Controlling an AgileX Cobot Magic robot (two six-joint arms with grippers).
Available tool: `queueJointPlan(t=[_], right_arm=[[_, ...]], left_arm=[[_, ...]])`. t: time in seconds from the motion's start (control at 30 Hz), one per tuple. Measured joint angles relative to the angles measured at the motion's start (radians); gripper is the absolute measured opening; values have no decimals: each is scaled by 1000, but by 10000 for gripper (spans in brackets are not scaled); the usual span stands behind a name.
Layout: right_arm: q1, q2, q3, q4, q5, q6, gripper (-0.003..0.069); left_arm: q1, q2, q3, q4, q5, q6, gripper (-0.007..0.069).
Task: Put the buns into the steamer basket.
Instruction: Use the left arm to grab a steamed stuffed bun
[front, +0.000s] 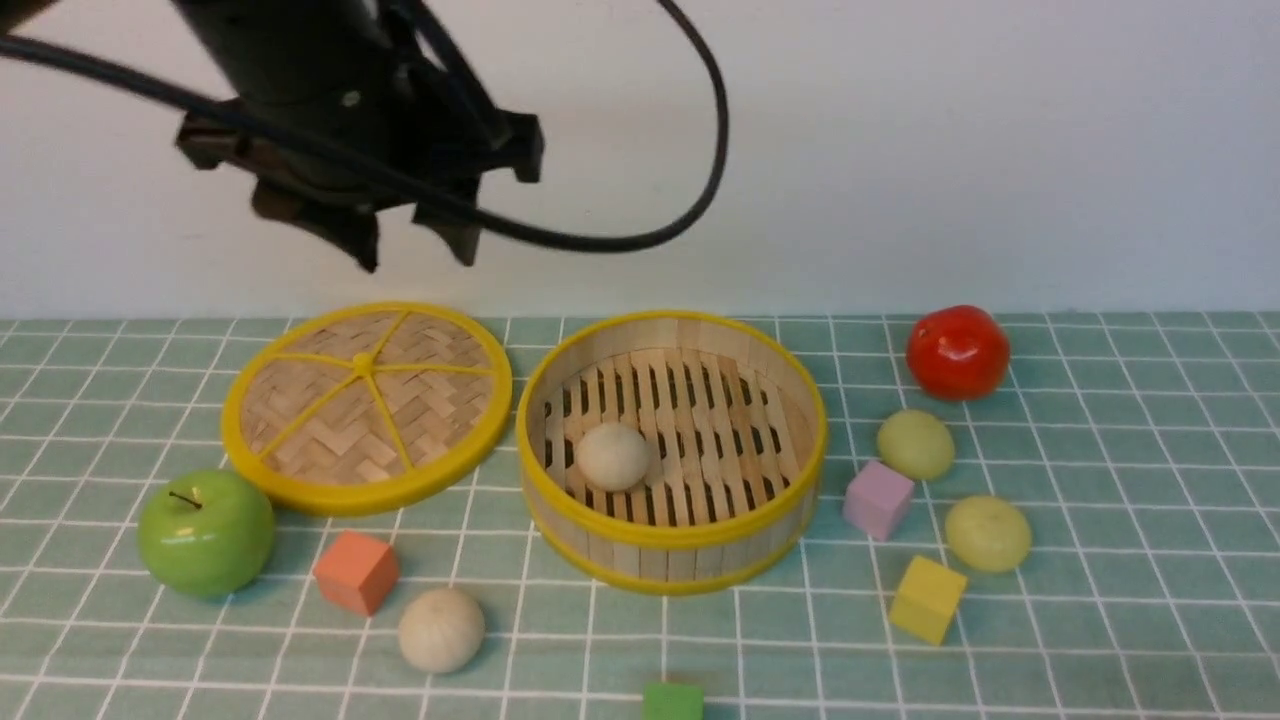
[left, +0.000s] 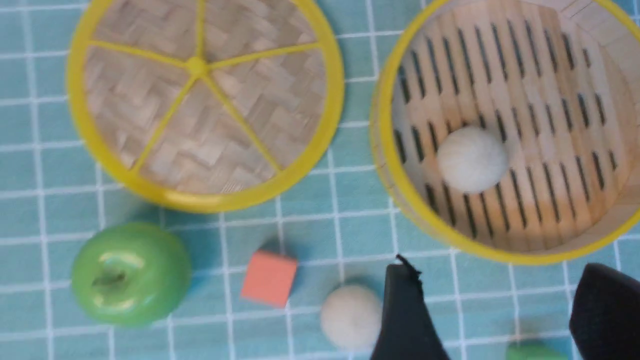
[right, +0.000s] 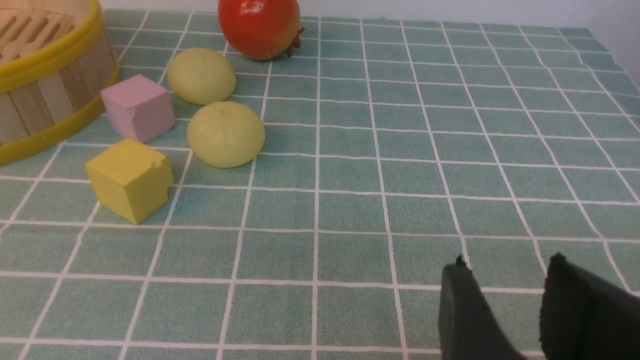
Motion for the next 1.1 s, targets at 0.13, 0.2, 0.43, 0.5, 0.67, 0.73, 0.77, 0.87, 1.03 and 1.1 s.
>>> queueJointPlan(t=[0.13, 0.2, 0.43, 0.5, 0.67, 0.73, 0.77, 0.87, 1.03, 1.1], right_arm=[[0, 0, 0, 0, 0, 0, 239], [0, 0, 0, 0, 0, 0, 239], [0, 0, 0, 0, 0, 0, 239], [0, 0, 0, 0, 0, 0, 239], [0, 0, 0, 0, 0, 0, 239], [0, 0, 0, 0, 0, 0, 239], [0, 0, 0, 0, 0, 0, 239], [0, 0, 0, 0, 0, 0, 239], [0, 0, 0, 0, 0, 0, 239], [0, 0, 0, 0, 0, 0, 239]], left_arm=[[0, -139, 267, 4, 0, -57, 428], [0, -181, 389, 3, -19, -87, 428], [0, -183, 667, -93, -279, -117, 428], [0, -147, 686, -138, -364, -48, 428], [0, -57, 689, -138, -469, 41, 428], [0, -21, 689, -118, -497, 47, 428], [0, -2, 689, -101, -511, 50, 428], [0, 48, 689, -42, -552, 43, 428], [0, 87, 689, -19, -581, 16, 410], [0, 96, 689, -18, -588, 15, 389]])
